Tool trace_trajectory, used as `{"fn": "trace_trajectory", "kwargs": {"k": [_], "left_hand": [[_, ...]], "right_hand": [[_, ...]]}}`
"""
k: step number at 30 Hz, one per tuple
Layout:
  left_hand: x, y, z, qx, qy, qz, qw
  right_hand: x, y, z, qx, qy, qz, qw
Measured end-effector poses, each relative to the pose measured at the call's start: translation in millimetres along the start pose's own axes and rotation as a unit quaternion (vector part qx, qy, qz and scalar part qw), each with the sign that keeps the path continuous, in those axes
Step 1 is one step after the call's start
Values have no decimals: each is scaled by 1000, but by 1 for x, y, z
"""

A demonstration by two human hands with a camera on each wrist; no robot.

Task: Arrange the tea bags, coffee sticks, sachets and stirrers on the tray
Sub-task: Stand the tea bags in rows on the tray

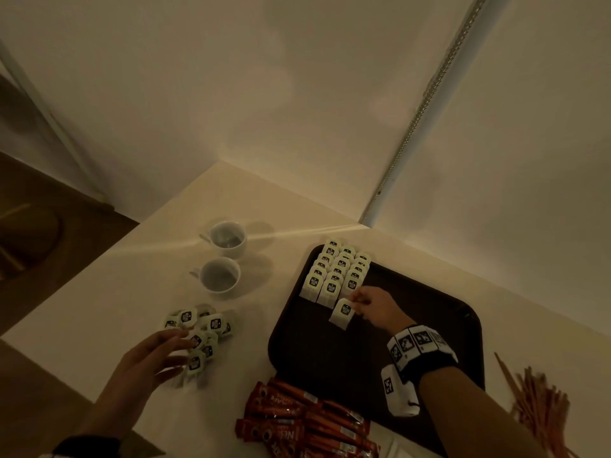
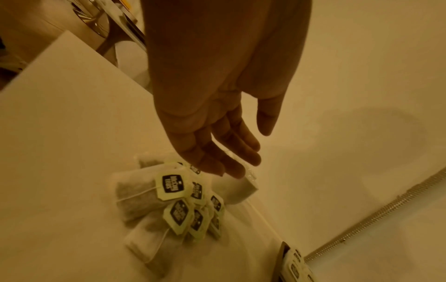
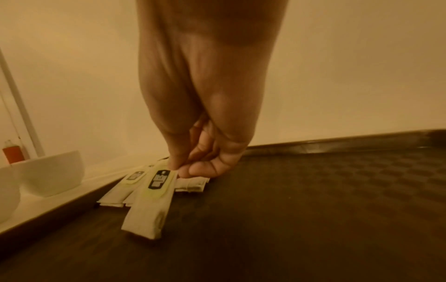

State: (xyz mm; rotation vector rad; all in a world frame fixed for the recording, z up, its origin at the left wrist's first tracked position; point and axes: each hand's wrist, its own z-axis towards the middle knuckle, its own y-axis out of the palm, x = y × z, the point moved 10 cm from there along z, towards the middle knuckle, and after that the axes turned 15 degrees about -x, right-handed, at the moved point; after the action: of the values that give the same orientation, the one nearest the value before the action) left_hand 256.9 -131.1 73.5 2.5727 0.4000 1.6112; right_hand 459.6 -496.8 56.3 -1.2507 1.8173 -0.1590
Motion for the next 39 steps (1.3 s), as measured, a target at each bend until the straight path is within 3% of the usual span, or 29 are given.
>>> {"fn": "trace_trajectory", "kwargs": {"k": [6,17,21,23,26,30,32,39], "left_hand": [[2,-2,-5,15,-9,10,1000],[21,0,-3,11,0,11,1000],[38,-7,5,37,14,110,993],[43,-15,12,55,25,259,964],[40,-17,19,45,8,460,887],[4,-12,25,-8,-86,575,814],[-8,-12,25,-2,-107,588,801],[-24,-10,23,64,-71,561,822]], "right_hand": [[2,-20,11,79,18,8,997],[-4,-29,13,131,26,-9,991],[-40,-18,-9,153,-46,-16,987],[-68,8,-24,107,-106,-18,989],[-97,57,-50,15,-173,-6,985],[-106,109,-72,-76,-191,-10,979],[-104,125,-78,-103,-184,-6,978],[-104,136,-90,-82,-180,18,980]]}}
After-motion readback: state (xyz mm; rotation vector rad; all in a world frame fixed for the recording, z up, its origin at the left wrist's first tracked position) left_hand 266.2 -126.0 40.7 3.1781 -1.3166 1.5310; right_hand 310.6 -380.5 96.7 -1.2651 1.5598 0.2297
